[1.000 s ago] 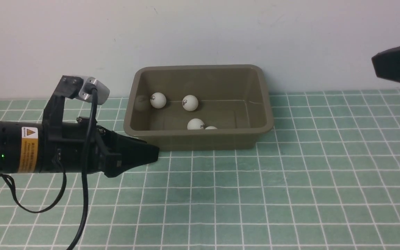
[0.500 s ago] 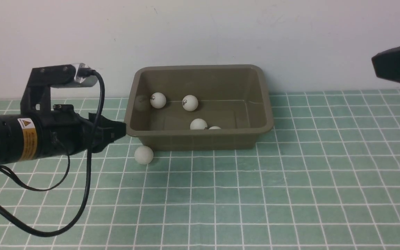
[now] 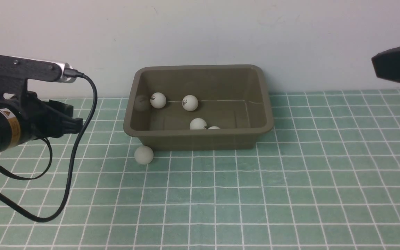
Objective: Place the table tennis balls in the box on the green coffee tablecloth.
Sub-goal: 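Reach for and grasp a ping pong ball on the table beside the basket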
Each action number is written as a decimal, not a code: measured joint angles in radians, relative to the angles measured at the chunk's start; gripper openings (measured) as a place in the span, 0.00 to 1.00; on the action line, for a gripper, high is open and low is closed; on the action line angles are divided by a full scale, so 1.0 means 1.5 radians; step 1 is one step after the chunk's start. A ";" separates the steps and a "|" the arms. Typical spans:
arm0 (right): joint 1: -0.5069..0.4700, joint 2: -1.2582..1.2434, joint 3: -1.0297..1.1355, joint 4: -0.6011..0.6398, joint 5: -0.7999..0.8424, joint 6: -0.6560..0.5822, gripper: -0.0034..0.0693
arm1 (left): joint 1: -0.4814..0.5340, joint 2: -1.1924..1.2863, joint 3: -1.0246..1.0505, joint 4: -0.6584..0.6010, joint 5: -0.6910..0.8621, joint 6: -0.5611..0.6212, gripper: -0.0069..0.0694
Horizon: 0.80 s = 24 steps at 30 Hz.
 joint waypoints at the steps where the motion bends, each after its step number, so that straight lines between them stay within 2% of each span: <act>1: 0.000 0.000 0.000 0.000 0.000 0.000 0.75 | 0.000 0.002 0.000 0.000 -0.017 0.001 0.48; 7: 0.000 0.000 0.000 0.000 -0.001 0.000 0.75 | 0.000 0.036 0.000 0.002 -0.097 0.021 0.53; 9: 0.000 0.000 0.000 0.000 -0.001 0.000 0.75 | 0.000 0.065 0.000 0.005 -0.112 0.028 0.58; 10: 0.000 0.000 0.000 0.000 -0.001 0.000 0.75 | 0.000 0.074 0.000 0.005 -0.112 0.030 0.62; 17: 0.000 0.000 0.000 0.000 -0.001 0.000 0.75 | 0.000 0.134 0.000 0.006 -0.092 0.055 0.73; 24: 0.000 0.000 0.000 0.000 -0.001 0.000 0.75 | 0.000 0.199 0.000 0.001 -0.093 0.092 0.75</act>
